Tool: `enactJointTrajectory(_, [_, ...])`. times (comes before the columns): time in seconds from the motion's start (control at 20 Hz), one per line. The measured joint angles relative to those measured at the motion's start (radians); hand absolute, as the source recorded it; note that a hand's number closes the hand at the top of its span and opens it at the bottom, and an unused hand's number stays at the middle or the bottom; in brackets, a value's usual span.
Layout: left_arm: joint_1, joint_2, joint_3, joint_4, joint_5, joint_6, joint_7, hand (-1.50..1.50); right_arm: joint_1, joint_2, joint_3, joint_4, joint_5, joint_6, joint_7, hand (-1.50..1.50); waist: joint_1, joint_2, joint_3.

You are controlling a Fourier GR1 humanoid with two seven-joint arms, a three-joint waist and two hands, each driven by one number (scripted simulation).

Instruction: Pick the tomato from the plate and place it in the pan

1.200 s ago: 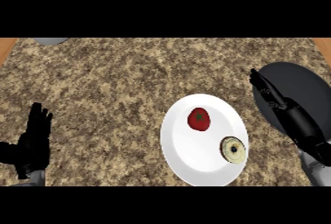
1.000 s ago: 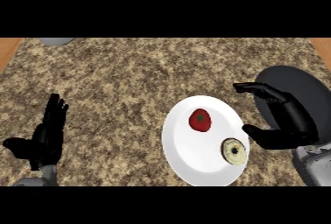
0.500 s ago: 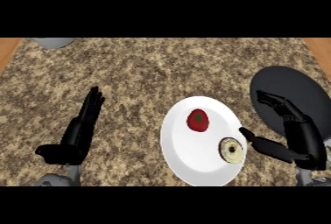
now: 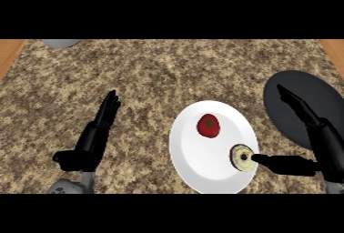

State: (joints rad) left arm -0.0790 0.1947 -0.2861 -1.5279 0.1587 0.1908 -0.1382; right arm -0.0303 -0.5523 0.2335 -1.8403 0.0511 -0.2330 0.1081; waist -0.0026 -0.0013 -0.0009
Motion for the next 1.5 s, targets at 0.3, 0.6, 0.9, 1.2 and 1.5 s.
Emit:
enactJointTrajectory(0.3, [0.001,-0.010,-0.008,-0.019,-0.012,-0.002,0.017,0.00,-0.174,-0.039,0.089,0.029,0.073,0.124,0.265,-1.50,0.017,0.002,-0.001])
enactJointTrajectory(0.6, [-0.001,-0.014,-0.009,-0.024,-0.018,-0.013,0.020,0.00,-0.327,-0.018,0.224,0.138,0.151,0.280,0.424,-1.50,0.027,0.004,-0.001])
enactJointTrajectory(0.9, [0.028,-0.015,0.007,-0.026,-0.016,-0.031,0.004,0.00,-0.406,0.083,0.327,0.249,0.258,0.363,0.534,-1.50,0.018,0.003,0.000])
enactJointTrajectory(1.2, [0.026,-0.020,0.043,-0.034,-0.031,-0.050,0.020,0.00,-0.412,0.173,0.301,0.338,0.341,0.427,0.526,-1.50,0.009,0.001,0.001])
enactJointTrajectory(1.5, [0.033,-0.046,0.069,-0.022,-0.046,-0.077,0.012,0.00,-0.388,0.253,0.249,0.392,0.427,0.460,0.503,-1.50,0.006,0.001,0.001])
